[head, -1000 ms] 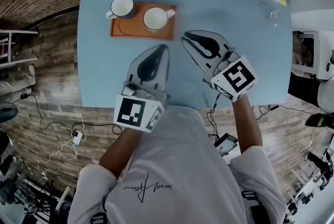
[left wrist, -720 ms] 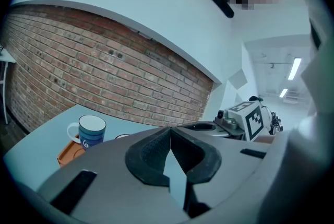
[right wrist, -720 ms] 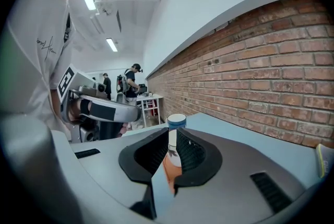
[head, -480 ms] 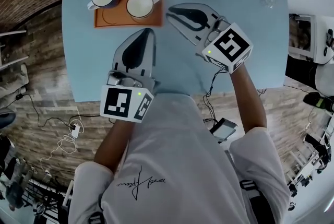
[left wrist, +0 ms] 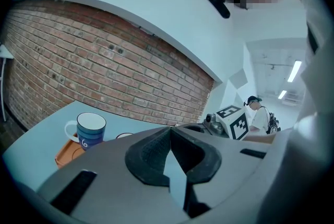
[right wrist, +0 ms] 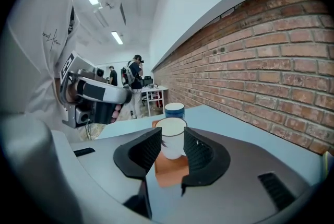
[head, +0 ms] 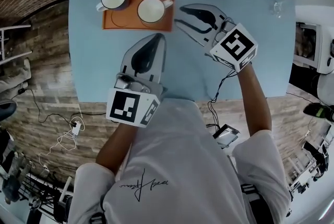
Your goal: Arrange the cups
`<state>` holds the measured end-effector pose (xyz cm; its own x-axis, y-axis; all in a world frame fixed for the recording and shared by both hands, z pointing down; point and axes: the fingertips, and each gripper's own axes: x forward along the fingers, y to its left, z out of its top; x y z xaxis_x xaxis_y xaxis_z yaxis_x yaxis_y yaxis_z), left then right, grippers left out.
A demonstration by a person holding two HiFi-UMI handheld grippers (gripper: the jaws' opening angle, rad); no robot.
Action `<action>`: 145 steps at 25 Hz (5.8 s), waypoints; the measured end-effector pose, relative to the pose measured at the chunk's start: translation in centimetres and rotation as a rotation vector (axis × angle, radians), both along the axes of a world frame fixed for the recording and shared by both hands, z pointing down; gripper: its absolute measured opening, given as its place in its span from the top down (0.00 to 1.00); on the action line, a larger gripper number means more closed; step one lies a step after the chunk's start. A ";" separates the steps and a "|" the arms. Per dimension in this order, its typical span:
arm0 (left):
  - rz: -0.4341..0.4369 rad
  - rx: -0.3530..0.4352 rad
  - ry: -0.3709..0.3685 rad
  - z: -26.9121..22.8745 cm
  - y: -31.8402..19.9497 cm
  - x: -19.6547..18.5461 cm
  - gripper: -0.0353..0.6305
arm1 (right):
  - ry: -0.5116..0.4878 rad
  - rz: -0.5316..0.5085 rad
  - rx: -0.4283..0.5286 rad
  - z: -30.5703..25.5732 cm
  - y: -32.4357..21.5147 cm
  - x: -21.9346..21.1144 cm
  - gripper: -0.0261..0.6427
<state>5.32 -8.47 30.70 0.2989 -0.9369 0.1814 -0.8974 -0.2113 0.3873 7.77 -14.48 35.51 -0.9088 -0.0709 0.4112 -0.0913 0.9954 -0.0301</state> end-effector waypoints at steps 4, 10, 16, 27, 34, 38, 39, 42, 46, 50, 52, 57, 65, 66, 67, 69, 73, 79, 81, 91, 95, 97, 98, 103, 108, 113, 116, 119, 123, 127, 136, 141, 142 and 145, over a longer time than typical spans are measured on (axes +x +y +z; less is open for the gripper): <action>-0.002 -0.005 0.005 0.0 0.1 -0.2 0.93 | 0.043 -0.039 0.037 1.0 -0.6 -0.3 0.78; -0.008 -0.011 0.005 -0.1 0.0 -0.6 0.93 | 0.101 -0.108 0.066 2.5 -1.8 -0.9 0.75; -0.020 -0.013 0.002 0.0 -0.4 -1.0 0.93 | 0.129 -0.208 0.067 3.8 -2.4 -1.5 0.74; -0.049 -0.053 0.004 1.2 -1.1 -0.8 0.93 | 0.164 -0.346 0.082 5.5 -2.9 -2.3 0.73; -0.053 -0.071 0.005 1.9 -1.3 -0.6 0.93 | 0.186 -0.432 0.084 6.5 -3.0 -3.0 0.73; -0.049 -0.077 0.008 2.2 -1.4 -0.5 0.93 | 0.195 -0.476 0.081 7.1 -2.4 -3.4 0.73; -0.045 -0.079 0.006 2.2 -1.4 -0.4 0.93 | 0.199 -0.490 0.082 7.3 -2.2 -3.4 0.73; -0.041 -0.087 0.012 2.5 -1.4 -0.1 0.93 | 0.210 -0.530 0.093 7.5 -1.8 -3.5 0.73; -0.044 -0.096 0.015 2.9 -1.4 -0.4 0.93 | 0.213 -0.565 0.102 7.4 -1.7 -3.7 0.73; -0.047 -0.105 0.013 3.3 -1.5 -0.8 0.93 | 0.220 -0.587 0.105 7.5 -1.7 -3.7 0.74; -0.050 -0.108 0.012 3.4 -1.4 -0.9 0.93 | 0.215 -0.590 0.097 7.4 -1.5 -3.7 0.74; -0.059 -0.106 0.013 3.5 -1.4 -1.2 0.93 | 0.187 -0.562 0.069 7.3 -1.1 -3.5 0.81; -0.069 -0.109 0.003 3.5 -1.2 -1.8 0.93 | 0.141 -0.479 0.055 7.1 -0.8 -3.3 0.84; -0.070 -0.110 0.002 3.5 -1.1 -1.9 0.93 | 0.135 -0.465 0.057 7.1 -0.8 -3.3 0.84; -0.071 -0.109 0.001 3.5 -1.1 -2.0 0.93 | 0.129 -0.450 0.060 7.0 -0.8 -3.3 0.85; -0.076 -0.107 -0.002 3.4 -0.8 -2.2 0.93 | 0.119 -0.417 0.063 7.0 -0.6 -3.2 0.85; -0.087 -0.103 -0.023 3.1 0.0 -2.5 0.93 | 0.095 -0.337 0.070 6.9 -0.4 -3.1 0.85; -0.081 -0.100 -0.056 2.7 1.1 -2.8 0.93 | 0.066 -0.209 0.075 6.9 0.0 -3.1 0.85; -0.075 -0.101 -0.060 2.7 1.3 -2.9 0.93 | 0.058 -0.165 0.072 6.9 0.3 -3.2 0.85; -0.014 -0.078 -0.055 2.4 1.6 -3.7 0.93 | 0.038 0.045 0.080 6.3 0.9 -2.9 0.86; 0.014 -0.075 -0.047 2.4 1.8 -4.1 0.93 | 0.035 0.118 0.080 6.1 1.2 -2.4 0.86; 0.028 -0.075 -0.043 2.4 1.9 -4.3 0.93 | 0.030 0.157 0.072 6.0 1.4 -2.2 0.86; 0.036 -0.073 -0.042 2.4 1.9 -4.5 0.93 | 0.025 0.177 0.066 5.9 1.4 -2.1 0.86; 0.074 -0.065 -0.036 2.3 1.9 -5.1 0.93 | 0.009 0.279 0.054 5.4 1.4 -1.8 0.86; 0.119 -0.057 -0.037 2.5 2.2 -5.5 0.93 | 0.000 0.369 0.052 5.1 1.8 -1.7 0.86; 0.160 -0.045 -0.028 2.3 3.3 -6.3 0.93 | 0.005 0.468 0.065 4.6 2.5 -2.0 0.86; 0.190 -0.038 -0.023 2.2 4.0 -6.9 0.93 | -0.004 0.533 0.064 4.2 3.0 -2.3 0.86; 0.215 -0.025 -0.019 2.1 4.5 -7.2 0.93 | 0.000 0.595 0.076 3.9 3.5 -2.3 0.86; 0.251 -0.011 -0.031 1.9 5.5 -7.2 0.93 | 0.000 0.673 0.065 3.9 4.3 -2.0 0.86; 0.279 -0.005 -0.033 1.9 6.7 -7.0 0.93 | -0.012 0.750 0.062 3.9 5.0 -1.6 0.86; 0.301 0.002 -0.012 1.9 7.8 -7.0 0.93 | -0.045 0.954 0.077 3.6 5.5 -1.6 0.86; 0.299 0.013 -0.010 1.7 7.9 -7.3 0.93 | -0.050 1.045 0.097 3.5 5.4 -1.8 0.86; 0.297 0.014 -0.008 1.7 7.9 -7.4 0.93 | -0.050 1.066 0.099 3.6 5.3 -1.8 0.86; 0.290 0.013 -0.004 1.7 8.0 -7.8 0.93 | -0.054 1.126 0.101 3.9 5.2 -2.1 0.86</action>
